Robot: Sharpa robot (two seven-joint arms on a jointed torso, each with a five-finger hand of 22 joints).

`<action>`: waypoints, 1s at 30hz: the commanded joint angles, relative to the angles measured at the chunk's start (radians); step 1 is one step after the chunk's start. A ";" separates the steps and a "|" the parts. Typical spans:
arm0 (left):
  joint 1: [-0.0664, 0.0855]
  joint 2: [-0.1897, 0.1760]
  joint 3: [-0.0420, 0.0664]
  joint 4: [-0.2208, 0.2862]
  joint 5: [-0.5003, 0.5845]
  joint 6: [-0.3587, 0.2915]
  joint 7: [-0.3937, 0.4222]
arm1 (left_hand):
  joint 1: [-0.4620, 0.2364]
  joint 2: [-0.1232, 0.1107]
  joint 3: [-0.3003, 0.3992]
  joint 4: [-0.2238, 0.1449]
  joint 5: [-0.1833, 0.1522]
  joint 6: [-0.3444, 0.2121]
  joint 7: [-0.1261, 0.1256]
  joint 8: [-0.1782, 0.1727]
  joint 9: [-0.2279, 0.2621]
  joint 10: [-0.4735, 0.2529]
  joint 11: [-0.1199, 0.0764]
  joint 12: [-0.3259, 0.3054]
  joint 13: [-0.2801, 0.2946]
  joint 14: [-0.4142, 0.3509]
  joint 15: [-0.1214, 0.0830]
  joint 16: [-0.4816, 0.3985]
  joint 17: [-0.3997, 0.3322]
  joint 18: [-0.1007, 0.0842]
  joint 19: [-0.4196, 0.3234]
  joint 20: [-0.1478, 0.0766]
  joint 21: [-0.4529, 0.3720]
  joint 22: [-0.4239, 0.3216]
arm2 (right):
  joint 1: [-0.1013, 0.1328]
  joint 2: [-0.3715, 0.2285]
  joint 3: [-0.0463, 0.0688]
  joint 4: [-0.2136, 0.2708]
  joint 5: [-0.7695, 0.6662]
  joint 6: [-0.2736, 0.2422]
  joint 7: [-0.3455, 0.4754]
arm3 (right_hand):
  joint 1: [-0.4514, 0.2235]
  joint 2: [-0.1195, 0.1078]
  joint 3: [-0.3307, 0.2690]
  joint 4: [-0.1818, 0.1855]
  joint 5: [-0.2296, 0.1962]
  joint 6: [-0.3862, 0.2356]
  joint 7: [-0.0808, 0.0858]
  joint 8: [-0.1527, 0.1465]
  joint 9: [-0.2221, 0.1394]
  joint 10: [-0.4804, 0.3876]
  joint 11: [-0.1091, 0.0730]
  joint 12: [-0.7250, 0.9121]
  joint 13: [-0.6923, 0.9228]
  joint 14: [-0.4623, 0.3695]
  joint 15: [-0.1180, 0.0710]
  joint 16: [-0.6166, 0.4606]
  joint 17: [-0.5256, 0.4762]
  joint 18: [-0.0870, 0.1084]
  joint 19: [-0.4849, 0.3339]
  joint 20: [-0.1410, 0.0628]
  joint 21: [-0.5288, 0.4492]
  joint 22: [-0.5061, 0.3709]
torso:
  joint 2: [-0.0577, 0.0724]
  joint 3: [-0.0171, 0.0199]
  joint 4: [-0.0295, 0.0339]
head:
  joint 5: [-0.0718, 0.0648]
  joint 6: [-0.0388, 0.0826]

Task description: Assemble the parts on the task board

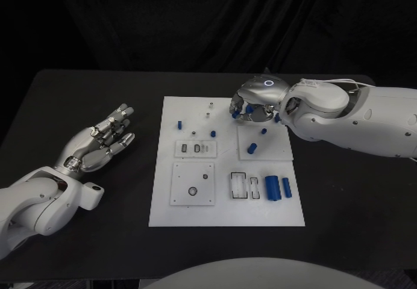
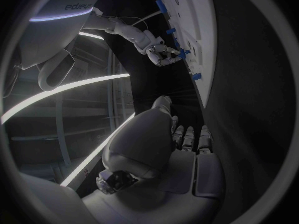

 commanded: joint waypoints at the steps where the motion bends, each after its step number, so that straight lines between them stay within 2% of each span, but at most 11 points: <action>1: 0.003 0.003 0.000 0.001 0.004 0.012 0.180 | 0.012 0.001 0.004 0.001 0.004 -0.002 0.007 0.005 0.001 0.001 0.005 0.001 -0.001 0.001 0.008 -0.004 -0.002 0.005 -0.001 0.005 -0.004 -0.001 | 0.014 0.022 0.002 -0.010 0.063 -0.055 0.013 | 0.011 0.000 0.002 0.000 0.000 0.006 0.006 0.003 0.073 0.007 -0.001 -0.009 -0.001 0.002 0.006 0.010 0.009 -0.007 0.007 0.000 0.006 0.059 | 0.000 -0.0005 -0.0006 | 0.005 0.007; 5: 0.003 0.006 0.000 0.000 0.004 0.014 0.178 | 0.010 0.002 0.005 0.002 0.004 -0.002 0.007 0.004 0.001 0.000 0.006 0.001 -0.001 0.001 0.008 -0.004 -0.002 0.005 -0.001 0.005 -0.004 -0.001 | 0.027 0.071 0.002 -0.047 0.094 -0.044 0.021 | 0.010 -0.001 0.002 0.002 -0.001 0.002 0.007 0.001 0.075 0.004 0.002 -0.015 -0.003 0.004 0.008 0.012 0.012 -0.008 0.008 0.002 0.007 0.061 | 0.000 -0.0002 0.0006 | 0.003 0.013; 11: 0.003 0.014 0.000 -0.002 0.004 0.016 0.178 | 0.009 0.003 0.005 0.004 0.004 -0.002 0.008 0.005 0.001 0.000 0.006 0.001 -0.001 0.001 0.009 -0.004 -0.002 0.005 -0.001 0.006 -0.004 -0.001 | 0.032 0.145 0.004 -0.112 0.128 -0.024 0.036 | 0.012 -0.001 0.004 0.002 0.001 -0.001 0.008 -0.002 0.077 0.002 0.004 -0.020 -0.005 0.006 0.010 0.018 0.022 -0.009 0.011 0.004 0.011 0.067 | 0.000 -0.0001 0.0025 | -0.002 0.020; 13: 0.003 0.014 0.000 -0.001 0.004 0.015 0.178 | 0.009 0.003 0.005 0.004 0.004 -0.002 0.008 0.005 0.001 0.000 0.006 0.001 -0.001 0.001 0.009 -0.004 -0.002 0.005 -0.001 0.006 -0.004 -0.001 | 0.033 0.166 0.004 -0.132 0.133 -0.019 0.037 | 0.012 -0.001 0.005 0.002 0.002 -0.003 0.008 -0.003 0.078 0.001 0.005 -0.023 -0.006 0.008 0.010 0.022 0.027 -0.010 0.013 0.005 0.013 0.069 | 0.000 -0.0003 0.0023 | 0.000 0.023; 16: 0.003 0.015 0.000 0.001 0.004 0.014 0.177 | 0.008 0.003 0.006 0.004 0.003 -0.001 0.008 0.005 0.001 0.000 0.006 0.001 -0.001 0.001 0.009 -0.004 -0.002 0.005 -0.001 0.006 -0.004 -0.001 | 0.034 0.197 0.006 -0.162 0.138 -0.010 0.034 | 0.011 -0.002 0.005 0.003 0.003 -0.004 0.008 -0.004 0.079 0.000 0.005 -0.025 -0.006 0.008 0.010 0.024 0.030 -0.010 0.014 0.005 0.014 0.071 | 0.001 -0.0008 0.0017 | 0.001 0.024; 23: 0.003 0.021 0.000 0.001 0.004 0.015 0.176 | 0.008 0.003 0.006 0.005 0.003 -0.002 0.008 0.004 0.001 -0.001 0.006 0.001 -0.001 0.001 0.009 -0.004 -0.002 0.005 -0.001 0.006 -0.004 -0.001 | 0.036 0.247 0.007 -0.214 0.130 0.007 0.015 | 0.010 -0.005 0.007 0.007 0.005 -0.016 0.010 -0.013 0.081 -0.009 0.010 -0.039 -0.012 0.009 0.013 0.028 0.037 -0.011 0.016 0.009 0.017 0.076 | 0.001 -0.0026 0.0070 | -0.005 0.025; 30: 0.003 0.023 0.000 -0.001 0.004 0.018 0.174 | 0.008 0.003 0.006 0.005 0.003 -0.002 0.008 0.004 0.001 -0.001 0.006 0.001 -0.001 0.001 0.009 -0.004 -0.002 0.005 -0.001 0.006 -0.004 -0.001 | 0.036 0.267 0.008 -0.240 0.119 0.009 -0.005 | 0.007 -0.009 0.011 0.010 0.006 -0.028 0.011 -0.024 0.081 -0.016 0.014 -0.052 -0.016 0.007 0.017 0.030 0.040 -0.011 0.015 0.012 0.017 0.078 | 0.001 -0.0017 0.0004 | 0.000 0.025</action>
